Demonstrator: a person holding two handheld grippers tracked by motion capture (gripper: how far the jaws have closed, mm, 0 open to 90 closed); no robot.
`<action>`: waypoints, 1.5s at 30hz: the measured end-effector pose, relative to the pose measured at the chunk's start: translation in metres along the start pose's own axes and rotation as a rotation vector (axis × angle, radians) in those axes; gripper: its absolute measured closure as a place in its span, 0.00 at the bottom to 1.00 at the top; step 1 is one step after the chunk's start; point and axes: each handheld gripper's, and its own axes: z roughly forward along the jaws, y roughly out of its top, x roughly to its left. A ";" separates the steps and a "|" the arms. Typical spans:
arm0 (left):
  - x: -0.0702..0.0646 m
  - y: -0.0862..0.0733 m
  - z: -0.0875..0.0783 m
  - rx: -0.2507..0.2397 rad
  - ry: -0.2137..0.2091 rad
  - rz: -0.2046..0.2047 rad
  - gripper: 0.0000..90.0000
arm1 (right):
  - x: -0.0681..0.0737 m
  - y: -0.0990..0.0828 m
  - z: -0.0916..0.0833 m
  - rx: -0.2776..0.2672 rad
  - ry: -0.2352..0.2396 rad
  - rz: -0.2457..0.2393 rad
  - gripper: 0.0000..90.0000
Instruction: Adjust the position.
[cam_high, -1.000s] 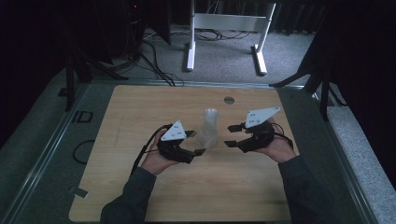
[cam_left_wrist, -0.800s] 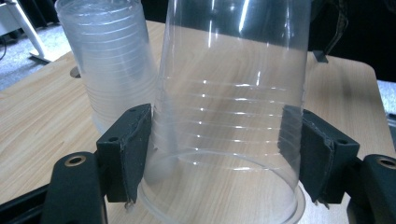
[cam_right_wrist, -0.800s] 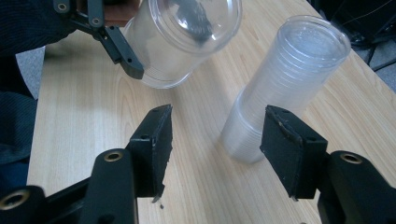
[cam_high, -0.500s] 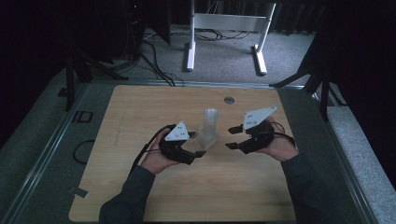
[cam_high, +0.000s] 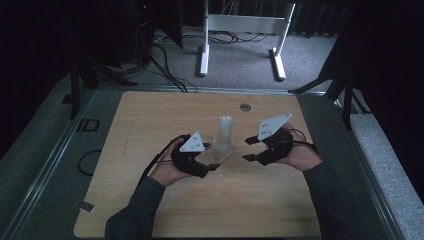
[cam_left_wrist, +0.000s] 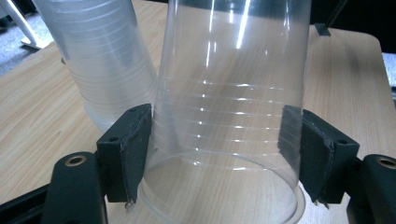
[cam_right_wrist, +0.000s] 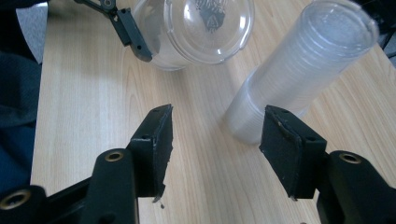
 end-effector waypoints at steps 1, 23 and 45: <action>0.000 0.000 0.001 0.005 -0.001 0.004 0.31 | 0.000 0.000 0.000 0.007 0.002 -0.003 0.48; -0.009 0.002 0.017 0.087 -0.028 0.055 0.31 | 0.007 0.011 0.009 0.104 0.028 -0.066 0.46; -0.017 0.003 0.029 0.142 -0.073 0.090 0.31 | 0.013 0.023 0.013 0.204 0.064 -0.126 0.44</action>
